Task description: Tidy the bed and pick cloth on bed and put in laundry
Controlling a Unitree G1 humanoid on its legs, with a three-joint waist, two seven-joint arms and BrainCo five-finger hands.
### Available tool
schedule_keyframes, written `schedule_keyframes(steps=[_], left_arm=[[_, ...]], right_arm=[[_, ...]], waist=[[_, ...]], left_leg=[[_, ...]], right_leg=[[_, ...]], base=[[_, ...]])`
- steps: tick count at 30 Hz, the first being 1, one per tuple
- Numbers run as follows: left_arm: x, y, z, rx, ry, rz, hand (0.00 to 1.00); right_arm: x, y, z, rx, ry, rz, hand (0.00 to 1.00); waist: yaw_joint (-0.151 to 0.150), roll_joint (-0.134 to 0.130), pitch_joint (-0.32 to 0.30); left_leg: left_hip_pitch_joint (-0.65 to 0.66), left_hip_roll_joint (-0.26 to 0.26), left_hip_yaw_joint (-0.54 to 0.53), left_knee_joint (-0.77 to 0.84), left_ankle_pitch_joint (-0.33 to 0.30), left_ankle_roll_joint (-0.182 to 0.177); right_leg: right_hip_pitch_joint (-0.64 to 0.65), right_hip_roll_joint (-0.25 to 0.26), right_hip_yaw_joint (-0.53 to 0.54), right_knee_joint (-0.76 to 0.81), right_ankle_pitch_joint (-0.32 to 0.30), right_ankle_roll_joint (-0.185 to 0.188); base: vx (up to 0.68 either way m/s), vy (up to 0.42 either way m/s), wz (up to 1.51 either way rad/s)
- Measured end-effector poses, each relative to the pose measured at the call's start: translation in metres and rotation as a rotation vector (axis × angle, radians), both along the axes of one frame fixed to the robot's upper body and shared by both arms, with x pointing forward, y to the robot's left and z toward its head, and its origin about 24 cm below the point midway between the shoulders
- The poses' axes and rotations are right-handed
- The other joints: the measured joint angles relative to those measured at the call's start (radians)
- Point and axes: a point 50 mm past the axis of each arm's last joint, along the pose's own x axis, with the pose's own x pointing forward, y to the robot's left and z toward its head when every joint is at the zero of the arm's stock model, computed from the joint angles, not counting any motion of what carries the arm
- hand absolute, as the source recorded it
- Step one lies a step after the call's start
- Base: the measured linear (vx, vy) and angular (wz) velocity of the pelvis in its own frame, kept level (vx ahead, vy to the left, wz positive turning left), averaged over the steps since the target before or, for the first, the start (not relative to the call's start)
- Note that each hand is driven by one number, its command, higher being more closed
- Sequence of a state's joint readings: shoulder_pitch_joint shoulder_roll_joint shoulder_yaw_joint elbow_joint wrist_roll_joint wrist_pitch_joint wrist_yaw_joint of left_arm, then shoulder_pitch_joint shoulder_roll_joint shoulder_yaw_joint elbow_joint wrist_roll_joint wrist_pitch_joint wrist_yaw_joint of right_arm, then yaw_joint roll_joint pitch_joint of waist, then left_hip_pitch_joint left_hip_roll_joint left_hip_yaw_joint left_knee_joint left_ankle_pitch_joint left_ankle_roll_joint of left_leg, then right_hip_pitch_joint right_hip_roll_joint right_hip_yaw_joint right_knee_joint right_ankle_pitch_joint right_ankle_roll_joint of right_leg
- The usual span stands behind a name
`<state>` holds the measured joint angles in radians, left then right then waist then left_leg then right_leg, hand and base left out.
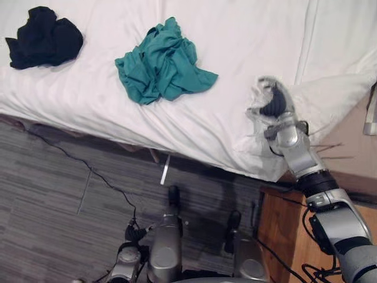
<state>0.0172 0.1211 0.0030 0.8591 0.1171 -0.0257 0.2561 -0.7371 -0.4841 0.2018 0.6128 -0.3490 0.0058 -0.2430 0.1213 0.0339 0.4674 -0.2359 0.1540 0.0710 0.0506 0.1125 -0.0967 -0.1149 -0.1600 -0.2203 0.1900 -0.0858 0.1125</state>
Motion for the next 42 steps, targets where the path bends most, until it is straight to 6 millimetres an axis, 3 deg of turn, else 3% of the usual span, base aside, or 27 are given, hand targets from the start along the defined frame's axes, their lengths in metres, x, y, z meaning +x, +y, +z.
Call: schedule_keyframes(steps=[5,8,12,14,15,20,22,24,26,29,31,32,34,37,40,42], left_arm=[[0.000,-0.001,0.000,0.007,0.000,-0.004,0.00],[0.000,-0.001,0.000,0.002,0.006,0.002,0.00],[-0.001,-0.001,-0.001,0.003,0.014,0.006,0.00],[-0.004,0.003,-0.001,0.010,0.021,0.015,0.00],[-0.005,0.005,-0.001,0.016,0.027,0.016,0.00],[-0.014,0.013,-0.004,0.022,0.064,0.022,0.00],[-0.014,0.007,-0.005,-0.003,0.073,0.006,0.00],[-0.014,-0.005,-0.007,-0.037,0.073,0.004,0.00],[-0.017,-0.016,-0.010,-0.071,0.087,0.004,0.00],[-0.022,-0.018,-0.013,-0.087,0.112,0.007,0.00],[-0.029,-0.017,-0.016,-0.087,0.136,0.018,0.00],[-0.030,-0.017,-0.016,-0.088,0.141,0.019,0.00],[-0.035,-0.018,-0.018,-0.090,0.158,0.026,0.00],[-0.039,-0.017,-0.020,-0.087,0.170,0.030,0.00],[-0.040,-0.016,-0.021,-0.087,0.176,0.030,0.00],[-0.039,-0.016,-0.020,-0.088,0.166,0.029,0.00]], right_arm=[[0.001,-0.025,0.005,0.049,-0.011,-0.107,1.00],[-0.007,-0.036,0.002,0.112,-0.034,-0.158,1.00],[-0.039,-0.053,-0.013,0.216,-0.099,-0.235,1.00],[-0.059,-0.065,-0.032,0.271,-0.086,-0.291,1.00],[-0.072,-0.073,-0.044,0.303,-0.077,-0.335,0.00],[-0.137,-0.098,-0.115,0.518,0.039,-0.576,0.00],[-0.146,-0.101,-0.126,0.593,0.041,-0.618,0.00],[-0.166,-0.105,-0.151,0.742,0.065,-0.762,0.00],[-0.187,-0.107,-0.176,0.873,0.107,-0.906,0.00],[-0.215,-0.114,-0.191,0.976,0.099,-1.068,0.00],[-0.224,-0.125,-0.181,0.983,0.013,-1.138,0.00],[-0.225,-0.129,-0.171,0.971,-0.039,-1.147,1.00],[-0.224,-0.144,-0.135,0.910,-0.227,-1.152,1.00],[-0.215,-0.157,-0.101,0.820,-0.360,-1.128,1.00],[-0.187,-0.165,-0.060,0.724,-0.451,-1.012,1.00],[-0.155,-0.158,-0.024,0.643,-0.500,-0.869,1.00]], waist=[[0.001,0.001,0.001],[0.001,-0.001,0.001],[-0.016,-0.006,0.001],[-0.049,-0.017,-0.005],[-0.058,-0.026,-0.017],[-0.103,-0.075,-0.119],[-0.113,-0.070,-0.162],[-0.107,-0.067,-0.210],[-0.110,-0.065,-0.223],[-0.117,-0.050,-0.238],[-0.143,-0.043,-0.243],[-0.147,-0.041,-0.245],[-0.158,-0.038,-0.259],[-0.159,-0.043,-0.274],[-0.159,-0.045,-0.275],[-0.158,-0.042,-0.273]], left_leg=[[0.007,-0.001,-0.017,-0.050,0.044,-0.003],[0.053,-0.002,-0.010,-0.121,0.078,-0.004],[0.091,-0.007,0.016,-0.145,0.088,-0.007],[0.106,-0.010,0.024,-0.145,0.088,-0.007],[0.111,-0.010,0.034,-0.145,0.088,-0.007],[0.148,-0.009,0.083,-0.145,0.081,-0.013],[0.169,-0.008,0.098,-0.145,0.064,-0.011],[0.190,-0.009,0.119,-0.146,0.052,-0.011],[0.204,-0.009,0.127,-0.146,0.047,-0.011],[0.205,-0.009,0.141,-0.147,0.046,-0.010],[0.223,-0.010,0.152,-0.148,0.045,-0.009],[0.227,-0.010,0.155,-0.152,0.045,-0.009],[0.228,-0.006,0.156,-0.154,0.036,-0.017],[0.228,-0.002,0.157,-0.154,0.033,-0.015],[0.222,-0.001,0.156,-0.154,0.034,-0.015],[0.198,0.000,0.147,-0.154,0.037,-0.018]], right_leg=[[-0.015,0.000,-0.010,0.028,-0.014,-0.005],[-0.011,0.001,0.002,0.033,-0.017,-0.005],[0.002,-0.002,0.031,0.029,-0.015,0.000],[0.019,-0.005,0.038,0.013,-0.008,0.012],[0.022,-0.004,0.046,0.005,-0.005,0.017],[0.040,-0.002,0.092,-0.042,0.015,0.031],[0.056,-0.001,0.105,-0.063,0.019,0.035],[0.083,-0.001,0.114,-0.091,0.027,0.035],[0.095,-0.001,0.122,-0.099,0.032,0.035],[0.101,0.000,0.141,-0.118,0.051,0.039],[0.114,-0.001,0.150,-0.128,0.061,0.038],[0.115,-0.001,0.153,-0.127,0.061,0.038],[0.111,0.002,0.157,-0.135,0.065,0.038],[0.112,0.006,0.163,-0.147,0.070,0.035],[0.110,0.007,0.167,-0.151,0.077,0.037],[0.087,0.011,0.170,-0.148,0.093,0.027]], base=[[-0.08,-0.001,0.12],[-0.06,0.003,-0.08],[-0.02,0.026,-0.16],[0.00,0.027,-0.12],[0.00,0.021,-0.19],[0.04,0.015,-0.30],[0.00,0.023,-0.27],[0.02,0.032,-0.18],[0.00,0.026,-0.12],[0.00,0.017,-0.20],[-0.01,0.020,-0.18],[-0.06,0.016,-0.10],[-0.09,0.014,-0.06],[-0.06,0.007,-0.06],[-0.06,0.008,-0.04],[-0.06,0.009,-0.03]])
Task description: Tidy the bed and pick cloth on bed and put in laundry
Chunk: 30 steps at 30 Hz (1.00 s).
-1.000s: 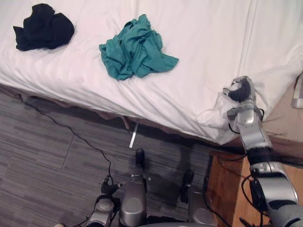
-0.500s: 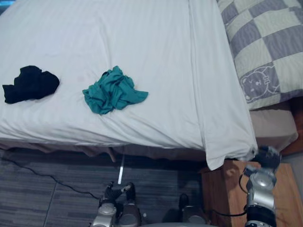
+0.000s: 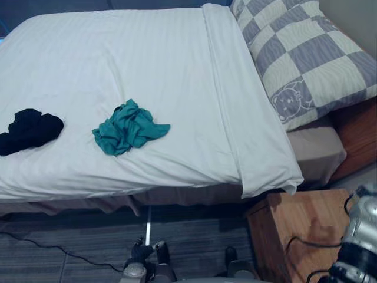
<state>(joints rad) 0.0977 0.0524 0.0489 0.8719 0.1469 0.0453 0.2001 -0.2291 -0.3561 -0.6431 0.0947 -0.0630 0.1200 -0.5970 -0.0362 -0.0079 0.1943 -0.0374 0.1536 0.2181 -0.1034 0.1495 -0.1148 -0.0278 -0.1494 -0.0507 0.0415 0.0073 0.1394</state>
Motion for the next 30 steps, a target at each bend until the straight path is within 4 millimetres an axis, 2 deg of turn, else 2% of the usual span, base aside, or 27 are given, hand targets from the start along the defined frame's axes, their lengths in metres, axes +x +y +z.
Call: schedule_keyframes(steps=[1,2,4,6,8,9,10,11,14,16,18,22,24,25,27,28,29,30], left_arm=[[0.001,0.000,0.000,0.000,-0.007,-0.001,0.00],[0.004,0.000,0.002,-0.001,-0.027,-0.004,0.00],[0.012,-0.001,0.005,-0.009,-0.056,0.000,0.00],[0.028,-0.004,0.011,-0.017,-0.111,-0.009,0.00],[0.041,-0.005,0.018,-0.020,-0.160,-0.013,0.00],[0.044,-0.006,0.019,-0.023,-0.173,-0.013,0.00],[0.049,-0.009,0.022,-0.025,-0.193,-0.024,0.00],[0.051,-0.010,0.022,-0.019,-0.197,-0.028,0.00],[0.061,-0.011,0.026,-0.016,-0.213,-0.042,0.00],[0.072,-0.016,0.029,-0.004,-0.227,-0.060,0.00],[0.081,-0.017,0.033,-0.003,-0.251,-0.046,0.00],[0.088,-0.019,0.035,-0.004,-0.255,-0.036,0.00],[0.088,-0.022,0.035,-0.002,-0.258,-0.025,0.00],[0.088,-0.022,0.035,-0.003,-0.256,-0.024,0.00],[0.086,-0.021,0.033,0.000,-0.231,-0.015,0.00],[0.085,-0.022,0.033,-0.002,-0.227,-0.014,0.00],[0.082,-0.022,0.032,-0.003,-0.222,-0.011,0.00],[0.080,-0.022,0.031,-0.003,-0.215,-0.008,0.00]], right_arm=[[0.009,0.004,0.010,-0.029,-0.014,0.037,1.00],[0.026,0.013,0.033,-0.108,-0.050,0.120,1.00],[0.044,0.027,0.058,-0.181,-0.102,0.208,1.00],[0.068,0.044,0.089,-0.245,-0.158,0.301,1.00],[0.083,0.055,0.105,-0.276,-0.172,0.349,1.00],[0.086,0.057,0.109,-0.279,-0.176,0.357,1.00],[0.097,0.064,0.113,-0.282,-0.165,0.383,1.00],[0.101,0.067,0.112,-0.281,-0.148,0.394,1.00],[0.117,0.066,0.093,-0.240,-0.038,0.415,1.00],[0.122,0.057,0.069,-0.166,0.047,0.405,1.00],[0.123,0.053,0.051,-0.116,0.102,0.401,1.00],[0.120,0.064,0.033,-0.066,0.051,0.442,1.00],[0.112,0.072,0.002,0.001,0.066,0.460,1.00],[0.111,0.075,-0.006,0.017,0.077,0.464,1.00],[0.093,0.084,-0.055,0.135,0.173,0.484,1.00],[0.085,0.084,-0.072,0.175,0.214,0.479,1.00],[0.059,0.085,-0.115,0.277,0.346,0.467,1.00],[0.040,0.088,-0.143,0.344,0.441,0.459,1.00]], waist=[[0.001,0.002,0.003],[0.001,0.007,0.017],[0.007,0.017,0.050],[0.023,0.037,0.118],[0.038,0.052,0.166],[0.047,0.059,0.175],[0.056,0.078,0.189],[0.057,0.082,0.192],[0.076,0.095,0.208],[0.082,0.107,0.229],[0.085,0.109,0.255],[0.075,0.108,0.274],[0.067,0.091,0.282],[0.065,0.086,0.281],[0.047,0.062,0.282],[0.046,0.061,0.281],[0.042,0.056,0.281],[0.039,0.055,0.281]], left_leg=[[-0.009,0.000,-0.004,0.000,0.002,-0.001],[-0.031,0.001,-0.019,0.000,0.017,-0.001],[-0.054,0.003,-0.035,0.000,0.027,0.000],[-0.087,0.000,-0.069,0.001,0.030,0.001],[-0.121,-0.001,-0.083,0.005,0.031,0.001],[-0.132,-0.001,-0.085,0.007,0.036,0.002],[-0.170,0.000,-0.098,0.007,0.070,0.014],[-0.186,-0.004,-0.104,0.007,0.072,0.014],[-0.242,-0.028,-0.107,0.008,0.096,0.027],[-0.284,-0.049,-0.110,0.026,0.096,0.029],[-0.316,-0.051,-0.110,0.059,0.092,0.034],[-0.316,-0.052,-0.103,0.090,0.072,0.042],[-0.292,-0.047,-0.094,0.110,0.052,0.039],[-0.284,-0.046,-0.094,0.109,0.050,0.036],[-0.235,-0.045,-0.088,0.094,0.042,0.033],[-0.220,-0.045,-0.086,0.082,0.042,0.033],[-0.182,-0.045,-0.080,0.050,0.043,0.033],[-0.162,-0.045,-0.078,0.033,0.045,0.031]], right_leg=[[-0.008,0.001,0.000,0.001,0.004,-0.001],[-0.031,0.004,-0.003,0.011,0.006,-0.001],[-0.053,0.007,-0.012,0.031,0.005,-0.001],[-0.088,0.005,-0.031,0.067,-0.001,-0.003],[-0.131,0.004,-0.035,0.099,-0.005,-0.003],[-0.144,0.004,-0.036,0.109,-0.006,-0.004],[-0.189,0.004,-0.043,0.142,-0.013,-0.001],[-0.208,-0.001,-0.050,0.158,-0.021,0.002],[-0.301,-0.030,-0.053,0.248,-0.055,0.006],[-0.352,-0.055,-0.051,0.297,-0.077,0.012],[-0.386,-0.064,-0.039,0.324,-0.084,0.010],[-0.383,-0.062,-0.027,0.332,-0.091,0.011],[-0.355,-0.060,-0.029,0.343,-0.112,0.008],[-0.348,-0.059,-0.030,0.342,-0.115,0.006],[-0.300,-0.056,-0.030,0.326,-0.125,0.000],[-0.286,-0.055,-0.030,0.315,-0.125,0.001],[-0.252,-0.051,-0.030,0.285,-0.121,0.007],[-0.231,-0.048,-0.031,0.266,-0.117,0.012]], base=[[-0.06,0.005,0.02],[-0.06,0.001,0.14],[-0.08,0.002,0.22],[-0.10,0.008,0.28],[-0.08,0.002,0.20],[-0.06,-0.025,0.18],[-0.03,-0.032,0.19],[-0.03,-0.048,0.29],[0.02,-0.041,0.17],[0.03,-0.048,0.17],[0.02,-0.071,0.03],[0.01,-0.062,-0.10],[0.01,-0.066,0.02],[0.02,-0.075,0.01],[0.03,-0.052,-0.07],[0.06,-0.030,-0.11],[0.07,-0.027,-0.10],[0.11,-0.023,-0.11]])
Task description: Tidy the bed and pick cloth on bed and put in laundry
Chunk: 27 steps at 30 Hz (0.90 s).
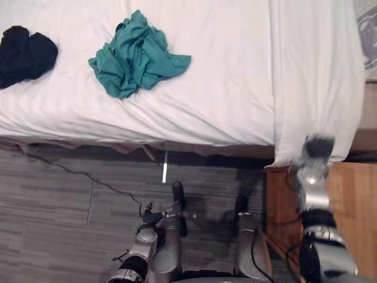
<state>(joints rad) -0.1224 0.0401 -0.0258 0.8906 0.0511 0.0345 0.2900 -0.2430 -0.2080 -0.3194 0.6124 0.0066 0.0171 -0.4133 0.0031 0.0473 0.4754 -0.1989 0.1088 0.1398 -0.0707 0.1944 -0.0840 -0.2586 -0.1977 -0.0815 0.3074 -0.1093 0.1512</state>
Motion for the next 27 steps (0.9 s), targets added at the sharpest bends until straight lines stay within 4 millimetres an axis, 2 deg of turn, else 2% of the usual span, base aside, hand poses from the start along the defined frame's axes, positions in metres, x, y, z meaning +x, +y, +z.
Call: schedule_keyframes(steps=[1,2,3,4,6,7,8,9,10,11,12,13,14,15,16,17,18,19,20,21,22,23,24,25,26,27], left_arm=[[-0.004,0.003,-0.001,-0.004,0.005,0.019,0.00],[-0.006,0.004,-0.002,-0.008,0.005,0.033,0.00],[-0.013,0.009,-0.004,-0.006,0.016,0.058,0.00],[-0.016,0.012,-0.005,-0.006,0.022,0.070,0.00],[-0.023,0.016,-0.008,-0.007,0.040,0.090,0.00],[-0.026,0.016,-0.010,-0.010,0.049,0.090,0.00],[-0.028,0.016,-0.010,-0.012,0.051,0.089,0.00],[-0.029,0.017,-0.011,-0.022,0.054,0.089,0.00],[-0.033,0.019,-0.012,-0.034,0.057,0.108,0.00],[-0.033,0.020,-0.012,-0.041,0.057,0.118,0.00],[-0.037,0.025,-0.014,-0.050,0.064,0.152,0.00],[-0.040,0.030,-0.014,-0.046,0.070,0.169,0.00],[-0.046,0.036,-0.016,-0.041,0.083,0.197,0.00],[-0.050,0.048,-0.016,-0.022,0.089,0.225,0.00],[-0.052,0.052,-0.016,-0.014,0.094,0.232,0.00],[-0.056,0.057,-0.017,-0.022,0.096,0.254,0.00],[-0.063,0.057,-0.020,-0.020,0.119,0.243,0.00],[-0.068,0.055,-0.023,-0.020,0.138,0.234,0.00],[-0.075,0.048,-0.028,-0.018,0.183,0.193,0.00],[-0.068,0.056,-0.024,0.006,0.166,0.159,0.00],[-0.066,0.056,-0.023,0.014,0.161,0.148,0.00],[-0.066,0.061,-0.023,0.023,0.171,0.139,0.00],[-0.070,0.063,-0.025,0.022,0.193,0.135,0.00],[-0.075,0.066,-0.026,0.033,0.215,0.116,0.00],[-0.075,0.065,-0.026,0.036,0.221,0.085,0.00],[-0.072,0.063,-0.026,0.035,0.221,0.044,0.00]], right_arm=[[-0.037,0.011,-0.044,0.087,0.180,-0.002,0.00],[-0.050,0.017,-0.058,0.120,0.238,0.003,0.00],[-0.093,0.033,-0.093,0.203,0.407,0.009,0.00],[-0.109,0.040,-0.104,0.239,0.467,0.014,0.00],[-0.155,0.053,-0.129,0.310,0.621,0.022,0.00],[-0.185,0.057,-0.139,0.344,0.711,0.016,0.00],[-0.196,0.058,-0.142,0.355,0.739,0.013,0.00],[-0.204,0.062,-0.145,0.376,0.767,0.024,0.00],[-0.208,0.060,-0.146,0.373,0.788,0.041,0.00],[-0.207,0.058,-0.145,0.370,0.789,0.046,0.00],[-0.204,0.051,-0.143,0.359,0.783,0.046,0.00],[-0.203,0.052,-0.144,0.362,0.785,0.057,0.00],[-0.201,0.055,-0.144,0.373,0.777,0.070,0.00],[-0.200,0.058,-0.145,0.392,0.775,0.076,0.00],[-0.200,0.064,-0.147,0.414,0.778,0.075,0.00],[-0.199,0.063,-0.148,0.427,0.777,0.058,0.00],[-0.205,0.058,-0.149,0.427,0.796,0.038,0.00],[-0.208,0.055,-0.149,0.422,0.805,0.033,0.00],[-0.212,0.049,-0.149,0.419,0.818,0.016,0.00],[-0.216,0.054,-0.152,0.456,0.822,-0.016,0.00],[-0.216,0.055,-0.152,0.465,0.821,-0.023,0.00],[-0.209,0.054,-0.151,0.464,0.807,-0.016,0.00],[-0.202,0.053,-0.150,0.454,0.800,-0.003,0.00],[-0.196,0.052,-0.149,0.446,0.789,0.015,0.00],[-0.196,0.056,-0.150,0.459,0.786,0.029,0.00],[-0.197,0.062,-0.151,0.475,0.792,0.050,0.00]], waist=[[-0.013,-0.001,0.000],[-0.019,-0.002,-0.001],[-0.031,-0.010,-0.006],[-0.040,-0.015,-0.010],[-0.049,-0.031,-0.028],[-0.053,-0.042,-0.052],[-0.055,-0.049,-0.063],[-0.057,-0.060,-0.079],[-0.057,-0.064,-0.085],[-0.056,-0.066,-0.086],[-0.044,-0.069,-0.110],[-0.044,-0.074,-0.124],[-0.045,-0.083,-0.147],[-0.052,-0.095,-0.169],[-0.053,-0.120,-0.172],[-0.041,-0.102,-0.183],[-0.045,-0.063,-0.209],[-0.047,-0.043,-0.221],[-0.049,-0.013,-0.239],[-0.042,-0.075,-0.247],[-0.039,-0.090,-0.246],[-0.039,-0.114,-0.243],[-0.037,-0.107,-0.244],[-0.047,-0.100,-0.238],[-0.050,-0.102,-0.237],[-0.053,-0.100,-0.236]], left_leg=[[0.029,0.000,0.002,-0.024,0.005,-0.005],[0.034,-0.001,0.003,-0.024,0.007,-0.003],[0.054,-0.003,0.011,-0.024,0.007,0.000],[0.062,-0.003,0.016,-0.024,0.004,0.001],[0.087,-0.004,0.028,-0.024,-0.007,-0.005],[0.101,-0.005,0.058,-0.018,-0.016,0.002],[0.096,0.000,0.083,0.004,-0.038,0.008],[0.076,0.036,0.203,0.086,-0.093,0.017],[0.072,0.101,0.362,0.210,-0.134,0.047],[0.072,0.104,0.380,0.241,-0.143,0.056],[0.070,0.089,0.395,0.269,-0.170,0.068],[0.067,0.075,0.397,0.269,-0.173,0.069],[0.038,0.057,0.393,0.281,-0.201,0.047],[-0.010,0.089,0.459,0.381,-0.314,-0.052],[-0.026,0.117,0.467,0.467,-0.344,-0.017],[-0.078,0.201,0.389,0.622,-0.371,0.028],[-0.103,0.301,0.273,0.661,-0.365,0.009],[-0.095,0.328,0.234,0.630,-0.356,-0.003],[-0.063,0.346,0.189,0.559,-0.300,-0.103],[-0.044,0.266,0.220,0.578,-0.338,-0.092],[-0.038,0.245,0.232,0.579,-0.357,-0.097],[-0.011,0.215,0.270,0.552,-0.364,-0.083],[0.016,0.197,0.308,0.509,-0.346,-0.059],[0.049,0.188,0.327,0.452,-0.319,-0.028],[0.072,0.185,0.329,0.409,-0.304,-0.021],[0.103,0.176,0.329,0.354,-0.281,-0.016]], right_leg=[[0.033,0.003,-0.003,-0.036,0.011,0.005],[0.046,0.003,-0.004,-0.050,0.017,0.007],[0.078,0.003,0.001,-0.089,0.038,0.012],[0.092,0.003,0.001,-0.106,0.045,0.014],[0.129,0.001,-0.002,-0.136,0.053,0.018],[0.157,-0.018,-0.028,-0.135,0.051,0.021],[0.166,-0.030,-0.042,-0.134,0.051,0.021],[0.182,-0.046,-0.064,-0.131,0.051,0.022],[0.218,-0.071,-0.098,-0.112,0.047,0.028],[0.227,-0.085,-0.106,-0.101,0.044,0.032],[0.222,-0.115,-0.116,-0.076,0.040,0.038],[0.219,-0.129,-0.123,-0.072,0.036,0.043],[0.221,-0.154,-0.147,-0.076,0.029,0.047],[0.225,-0.182,-0.181,-0.096,0.023,0.049],[0.226,-0.205,-0.195,-0.104,0.025,0.049],[0.237,-0.206,-0.198,-0.107,0.030,0.056],[0.261,-0.180,-0.220,-0.120,0.030,0.075],[0.269,-0.175,-0.225,-0.120,0.030,0.091],[0.284,-0.178,-0.230,-0.109,0.029,0.103],[0.286,-0.272,-0.219,-0.101,0.071,0.107],[0.277,-0.294,-0.215,-0.092,0.109,0.104],[0.231,-0.334,-0.244,-0.049,0.193,0.008],[0.198,-0.347,-0.307,-0.024,0.262,-0.105],[0.133,-0.326,-0.357,0.125,0.177,-0.093],[0.117,-0.281,-0.366,0.204,0.103,-0.058],[0.115,-0.197,-0.372,0.249,0.019,-0.033]], base=[[0.10,-0.008,-0.06],[0.13,-0.003,-0.13],[0.12,0.000,-0.14],[0.15,-0.002,-0.21],[0.15,0.005,-0.04],[0.10,0.017,0.20],[0.07,0.050,0.39],[0.04,0.042,0.47],[0.03,0.093,0.45],[-0.01,0.135,0.27],[-0.03,0.169,0.07],[-0.02,0.184,0.19],[-0.03,0.168,0.59],[-0.04,0.165,0.75],[-0.08,0.176,0.62],[-0.05,0.262,0.39],[-0.04,0.223,0.27],[0.05,0.348,0.30],[0.08,0.396,0.33],[0.13,0.568,0.25],[0.10,0.551,0.03],[0.08,0.463,-0.38],[0.06,0.450,-0.60],[0.08,0.390,-0.49],[0.08,0.322,-0.22],[0.10,0.246,0.14]])
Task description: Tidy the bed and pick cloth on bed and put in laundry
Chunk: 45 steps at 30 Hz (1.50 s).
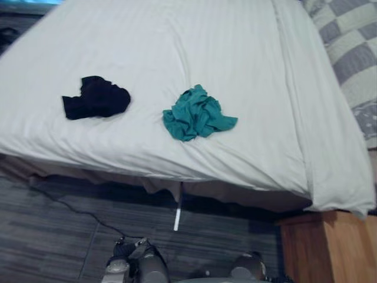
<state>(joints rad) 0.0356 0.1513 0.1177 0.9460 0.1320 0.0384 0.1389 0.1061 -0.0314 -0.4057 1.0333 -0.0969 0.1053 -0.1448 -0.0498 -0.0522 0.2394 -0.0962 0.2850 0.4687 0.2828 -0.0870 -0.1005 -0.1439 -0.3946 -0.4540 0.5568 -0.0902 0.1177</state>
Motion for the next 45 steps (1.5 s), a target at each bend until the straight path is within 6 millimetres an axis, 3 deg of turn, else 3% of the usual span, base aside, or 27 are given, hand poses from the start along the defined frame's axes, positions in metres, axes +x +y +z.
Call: schedule_keyframes(steps=[1,2,3,4,5,6,7,9,12,14,17,18,21,23,24,25,26,27,28,30,31,32,33,35,36,40,45], left_arm=[[0.004,-0.006,0.000,-0.008,0.005,-0.053,0.00],[0.006,-0.009,-0.001,-0.011,0.007,-0.073,0.00],[0.008,-0.016,-0.002,-0.027,0.007,-0.097,0.00],[0.008,-0.025,-0.004,-0.049,0.015,-0.102,0.00],[0.009,-0.032,-0.005,-0.067,0.018,-0.103,0.00],[0.008,-0.046,-0.007,-0.100,0.018,-0.113,0.00],[0.011,-0.053,-0.007,-0.116,0.009,-0.120,0.00],[0.016,-0.053,-0.004,-0.112,-0.019,-0.120,0.00],[0.027,-0.052,0.004,-0.121,-0.091,-0.077,0.00],[0.026,-0.049,0.005,-0.121,-0.100,-0.034,0.00],[0.023,-0.050,0.002,-0.136,-0.082,-0.013,0.00],[0.020,-0.050,0.000,-0.145,-0.071,0.010,0.00],[0.019,-0.050,-0.001,-0.146,-0.067,0.014,0.00],[0.015,-0.055,-0.003,-0.150,-0.047,0.002,0.00],[0.010,-0.062,-0.006,-0.165,-0.028,-0.007,0.00],[0.007,-0.070,-0.008,-0.169,-0.010,-0.052,0.00],[0.012,-0.060,-0.006,-0.130,-0.012,-0.086,0.00],[0.016,-0.033,-0.001,-0.013,-0.008,-0.176,0.00],[0.021,-0.038,0.000,-0.015,-0.018,-0.206,0.00],[0.025,-0.048,0.001,-0.030,-0.027,-0.234,0.00],[0.024,-0.054,0.000,-0.038,-0.023,-0.247,0.00],[0.025,-0.056,0.000,-0.040,-0.024,-0.256,0.00],[0.024,-0.057,-0.001,-0.026,-0.017,-0.280,0.00],[0.009,-0.070,-0.008,-0.046,0.034,-0.278,0.00],[0.002,-0.069,-0.011,-0.055,0.048,-0.236,0.00],[-0.016,-0.041,-0.014,-0.045,0.069,0.072,0.00],[-0.083,0.032,-0.012,0.061,0.167,0.608,0.00]], right_arm=[[0.000,0.009,-0.002,0.019,0.000,0.019,0.00],[0.002,0.011,-0.001,0.020,-0.010,0.029,0.00],[0.008,0.012,0.001,0.015,-0.038,0.062,0.00],[0.013,0.011,0.004,0.010,-0.069,0.074,0.00],[0.017,0.010,0.005,0.008,-0.084,0.075,0.00],[0.022,0.004,0.008,-0.011,-0.102,0.080,0.00],[0.031,0.001,0.012,-0.027,-0.140,0.084,0.00],[0.038,0.001,0.013,-0.028,-0.154,0.090,0.00],[0.042,-0.007,0.016,-0.055,-0.160,0.114,0.00],[0.039,-0.010,0.015,-0.059,-0.136,0.115,0.00],[0.040,-0.012,0.014,-0.052,-0.126,0.081,0.00],[0.041,-0.013,0.014,-0.049,-0.123,0.072,0.00],[0.044,-0.013,0.015,-0.053,-0.127,0.078,0.00],[0.042,-0.020,0.016,-0.074,-0.114,0.098,0.00],[0.038,-0.028,0.017,-0.098,-0.102,0.108,0.00],[0.033,-0.032,0.017,-0.110,-0.088,0.116,0.00],[0.033,-0.018,0.013,-0.075,-0.089,0.113,0.00],[0.078,0.025,0.019,-0.019,-0.191,0.355,0.00],[0.082,0.041,0.020,0.022,-0.226,0.370,0.00],[0.089,0.044,0.024,0.020,-0.258,0.415,0.00],[0.091,0.042,0.026,0.006,-0.275,0.428,0.00],[0.092,0.040,0.027,-0.002,-0.284,0.430,0.00],[0.091,0.037,0.027,-0.009,-0.285,0.418,0.00],[0.076,0.021,0.021,-0.024,-0.230,0.310,0.00],[0.072,0.019,0.019,-0.020,-0.214,0.274,0.00],[0.056,-0.001,0.015,-0.039,-0.167,0.007,0.00],[0.002,-0.036,0.014,-0.153,-0.061,-0.252,0.00]], waist=[[-0.005,0.003,0.002],[-0.008,0.003,0.002],[-0.019,0.001,0.004],[-0.028,0.005,0.015],[-0.030,0.014,0.027],[-0.027,0.042,0.040],[-0.029,0.063,0.058],[-0.024,0.062,0.061],[-0.020,0.090,0.111],[-0.019,0.100,0.115],[-0.022,0.106,0.109],[-0.028,0.107,0.104],[-0.031,0.090,0.087],[-0.027,0.100,0.057],[-0.027,0.136,0.032],[-0.031,0.136,0.012],[-0.035,0.074,0.006],[0.019,0.016,-0.025],[0.007,0.014,-0.025],[0.008,0.020,-0.025],[-0.006,0.056,-0.023],[-0.021,0.064,-0.023],[-0.049,0.074,-0.015],[-0.016,0.101,-0.025],[-0.014,0.098,-0.023],[-0.010,0.096,-0.027],[0.011,0.092,-0.034]], left_leg=[[0.042,-0.017,-0.001,-0.081,0.035,0.005],[0.057,-0.027,-0.002,-0.112,0.047,0.007],[0.075,-0.050,-0.004,-0.152,0.063,0.012],[0.102,-0.083,-0.021,-0.182,0.072,0.013],[0.119,-0.086,-0.028,-0.201,0.079,0.007],[0.147,-0.094,-0.024,-0.239,0.089,-0.005],[0.163,-0.114,-0.024,-0.243,0.100,-0.004],[0.104,-0.104,-0.021,-0.111,0.083,-0.010],[-0.054,0.029,0.001,0.356,0.047,-0.004],[-0.089,0.097,0.003,0.538,0.024,0.028],[-0.052,0.113,-0.001,0.293,0.016,0.042],[-0.025,0.114,-0.044,0.110,0.019,0.036],[0.005,0.109,-0.222,-0.130,0.036,0.018],[0.020,0.097,-0.282,-0.142,0.063,-0.014],[0.035,0.101,-0.287,-0.133,0.102,0.016],[0.052,0.091,-0.275,-0.107,0.065,-0.157],[0.052,0.034,-0.250,-0.080,0.047,-0.129],[0.170,-0.027,0.001,-0.141,0.015,-0.069],[0.170,-0.056,0.001,-0.146,0.036,-0.037],[0.173,-0.085,-0.004,-0.159,0.053,-0.012],[0.182,-0.069,-0.053,-0.183,0.054,-0.011],[0.176,-0.055,-0.073,-0.188,0.056,-0.014],[0.175,-0.047,-0.113,-0.215,0.071,-0.017],[0.214,-0.060,-0.134,-0.279,0.074,-0.022],[0.213,-0.060,-0.131,-0.283,0.076,-0.020],[0.220,-0.063,-0.115,-0.311,0.098,-0.022],[0.272,-0.082,-0.102,-0.356,0.098,-0.022]], right_leg=[[0.002,0.134,-0.005,-0.001,-0.092,0.005],[0.001,0.190,-0.009,-0.027,-0.104,-0.012],[0.007,0.282,-0.003,-0.129,-0.115,-0.045],[0.064,0.345,0.032,-0.297,-0.093,-0.150],[0.101,0.354,0.028,-0.326,-0.067,-0.160],[0.106,0.360,0.063,-0.315,-0.060,-0.154],[0.103,0.349,0.113,-0.274,-0.082,-0.157],[0.087,0.320,0.115,-0.253,-0.105,-0.155],[0.160,0.320,0.116,-0.268,-0.121,-0.155],[0.201,0.310,0.136,-0.270,-0.128,-0.150],[0.207,0.282,0.206,-0.294,-0.103,-0.105],[0.192,0.269,0.229,-0.297,-0.095,-0.082],[0.154,0.199,0.285,-0.274,-0.095,-0.002],[0.150,0.159,0.321,-0.284,-0.091,0.062],[0.159,0.152,0.336,-0.302,-0.086,0.104],[0.168,0.116,0.353,-0.316,-0.081,0.146],[0.175,0.066,0.378,-0.326,-0.067,0.147],[0.027,-0.035,-0.111,-0.180,0.112,-0.121],[0.047,-0.030,-0.171,-0.171,0.068,-0.075],[0.059,-0.022,-0.153,-0.203,0.064,-0.070],[0.079,0.073,-0.046,-0.234,-0.037,-0.023],[0.085,0.126,0.023,-0.262,-0.043,-0.002],[0.119,0.204,0.134,-0.326,-0.024,-0.015],[0.179,0.249,0.101,-0.419,0.032,-0.021],[0.183,0.254,0.097,-0.430,0.037,-0.021],[0.185,0.258,0.106,-0.451,0.045,-0.019],[0.232,0.250,0.107,-0.481,0.057,-0.007]], base=[[0.07,0.137,0.22],[0.08,0.109,0.37],[0.06,0.040,0.50],[0.10,0.029,0.50],[0.08,0.055,0.21],[0.07,0.076,0.15],[0.05,0.093,0.14],[0.05,-0.016,0.24],[0.01,-0.024,0.00],[0.02,0.117,-0.51],[0.13,0.252,-0.61],[0.19,0.311,-0.45],[0.19,0.443,-0.31],[0.16,0.602,-0.33],[0.19,0.855,-0.38],[0.14,0.697,-0.23],[0.21,1.113,-2.61],[0.14,0.867,-2.56],[0.11,0.788,-2.65],[-0.07,0.077,-0.02],[-0.06,-0.023,0.41],[-0.03,-0.096,1.06],[0.02,-0.096,1.09],[0.04,-0.019,0.53],[0.03,0.008,0.04],[-0.01,0.004,-0.03],[0.04,0.042,0.00]])
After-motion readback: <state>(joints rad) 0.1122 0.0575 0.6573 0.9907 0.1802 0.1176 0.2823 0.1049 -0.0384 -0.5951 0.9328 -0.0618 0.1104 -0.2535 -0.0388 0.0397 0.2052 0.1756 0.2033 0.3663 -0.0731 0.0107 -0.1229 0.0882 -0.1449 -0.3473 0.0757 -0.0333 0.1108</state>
